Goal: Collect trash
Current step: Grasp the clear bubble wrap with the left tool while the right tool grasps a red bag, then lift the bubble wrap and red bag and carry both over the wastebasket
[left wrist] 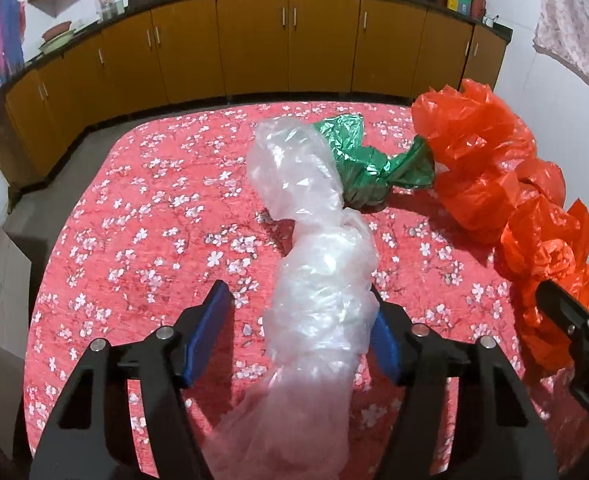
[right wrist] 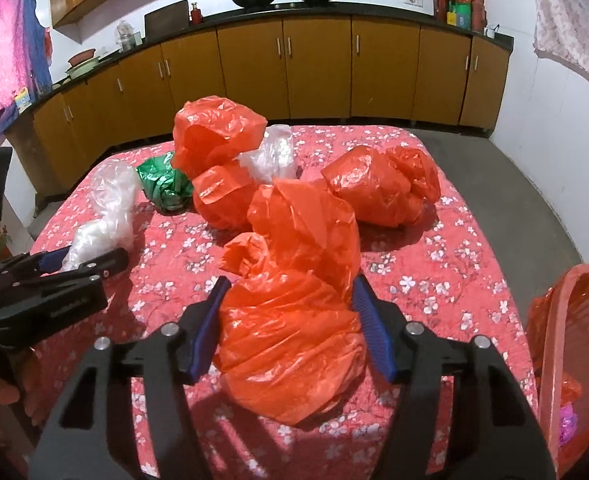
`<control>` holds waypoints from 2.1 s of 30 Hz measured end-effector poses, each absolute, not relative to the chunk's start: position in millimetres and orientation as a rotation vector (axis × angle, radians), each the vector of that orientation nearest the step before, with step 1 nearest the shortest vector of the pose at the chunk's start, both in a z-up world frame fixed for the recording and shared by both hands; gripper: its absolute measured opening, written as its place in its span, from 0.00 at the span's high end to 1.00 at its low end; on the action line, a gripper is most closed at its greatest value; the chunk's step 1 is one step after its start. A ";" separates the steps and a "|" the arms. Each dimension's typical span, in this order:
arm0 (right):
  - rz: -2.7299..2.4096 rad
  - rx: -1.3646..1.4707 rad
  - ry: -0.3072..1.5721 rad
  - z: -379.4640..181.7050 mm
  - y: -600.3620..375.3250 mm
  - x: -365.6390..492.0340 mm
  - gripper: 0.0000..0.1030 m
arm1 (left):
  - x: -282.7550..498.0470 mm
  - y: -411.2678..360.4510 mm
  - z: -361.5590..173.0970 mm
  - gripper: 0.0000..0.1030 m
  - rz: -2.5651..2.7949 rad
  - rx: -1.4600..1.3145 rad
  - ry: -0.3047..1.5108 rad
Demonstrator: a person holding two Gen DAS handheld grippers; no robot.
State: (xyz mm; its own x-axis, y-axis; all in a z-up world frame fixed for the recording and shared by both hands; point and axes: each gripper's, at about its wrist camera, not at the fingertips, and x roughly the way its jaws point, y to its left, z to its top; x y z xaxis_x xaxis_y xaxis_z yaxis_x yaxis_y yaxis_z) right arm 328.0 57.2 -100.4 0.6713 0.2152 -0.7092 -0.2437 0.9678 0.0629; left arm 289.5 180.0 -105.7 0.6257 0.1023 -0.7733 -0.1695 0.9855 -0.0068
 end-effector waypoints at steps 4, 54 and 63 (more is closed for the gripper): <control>0.279 -0.040 0.802 -102.0 57.6 328.3 0.48 | 296.1 181.4 -105.4 0.36 0.155 -0.109 0.885; -0.111 0.074 0.551 -3.4 -176.2 140.5 0.55 | 171.3 -30.9 -0.3 0.70 -0.328 0.018 0.603; -0.221 0.085 0.542 -4.5 -218.0 127.1 0.55 | 163.5 -81.0 1.5 0.70 -0.413 0.053 0.596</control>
